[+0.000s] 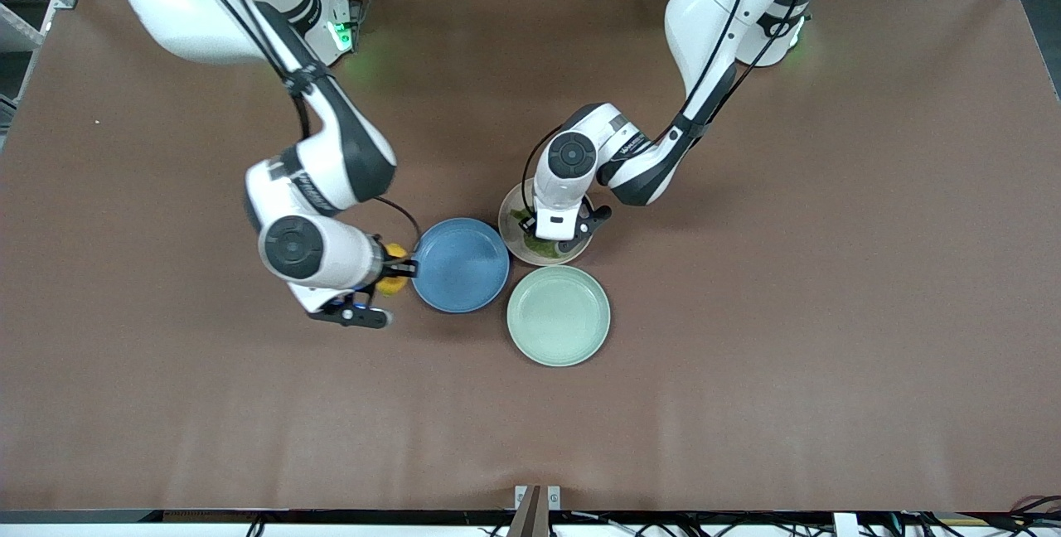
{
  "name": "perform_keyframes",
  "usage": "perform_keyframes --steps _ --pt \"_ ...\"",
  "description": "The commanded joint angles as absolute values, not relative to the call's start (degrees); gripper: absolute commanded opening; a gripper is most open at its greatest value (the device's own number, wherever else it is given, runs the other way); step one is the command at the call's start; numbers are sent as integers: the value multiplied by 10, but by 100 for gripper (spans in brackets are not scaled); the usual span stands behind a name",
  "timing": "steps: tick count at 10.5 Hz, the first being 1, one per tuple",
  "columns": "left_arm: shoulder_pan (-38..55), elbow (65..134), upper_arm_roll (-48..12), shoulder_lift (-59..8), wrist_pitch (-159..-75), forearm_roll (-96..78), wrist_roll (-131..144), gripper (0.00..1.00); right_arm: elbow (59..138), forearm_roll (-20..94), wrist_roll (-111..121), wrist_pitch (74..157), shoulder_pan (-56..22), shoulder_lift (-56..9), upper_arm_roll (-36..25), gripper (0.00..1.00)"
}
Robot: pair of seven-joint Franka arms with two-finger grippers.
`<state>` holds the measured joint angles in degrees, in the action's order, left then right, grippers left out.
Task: Pick lemon and lettuce from blue and beige plates
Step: 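Lift the lemon with the right gripper while the left gripper lifts the lettuce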
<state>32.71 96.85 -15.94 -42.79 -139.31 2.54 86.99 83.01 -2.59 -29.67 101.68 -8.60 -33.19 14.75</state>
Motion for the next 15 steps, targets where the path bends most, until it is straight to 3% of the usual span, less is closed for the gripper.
perform_keyframes --steps 1,2,5,7,12,15 --pt "334 951 -153 -441 -1397 41 888 25 862 -31 -217 963 -8 -266 155 0" --pt "333 951 -153 -441 -1397 41 889 15 884 -32 -172 962 21 -247 153 0" --pt "330 954 -152 -435 -1392 42 893 0 949 -32 -85 993 99 -225 143 0" --pt "327 954 -148 -413 -1363 42 901 0 1014 -32 -80 1065 101 -223 120 0" --pt "292 948 -143 -282 -1232 86 886 0 1151 -32 -69 1247 107 -231 107 0" --pt "233 947 -143 -232 -1183 93 772 0 1177 -33 -69 1278 107 -241 103 0"
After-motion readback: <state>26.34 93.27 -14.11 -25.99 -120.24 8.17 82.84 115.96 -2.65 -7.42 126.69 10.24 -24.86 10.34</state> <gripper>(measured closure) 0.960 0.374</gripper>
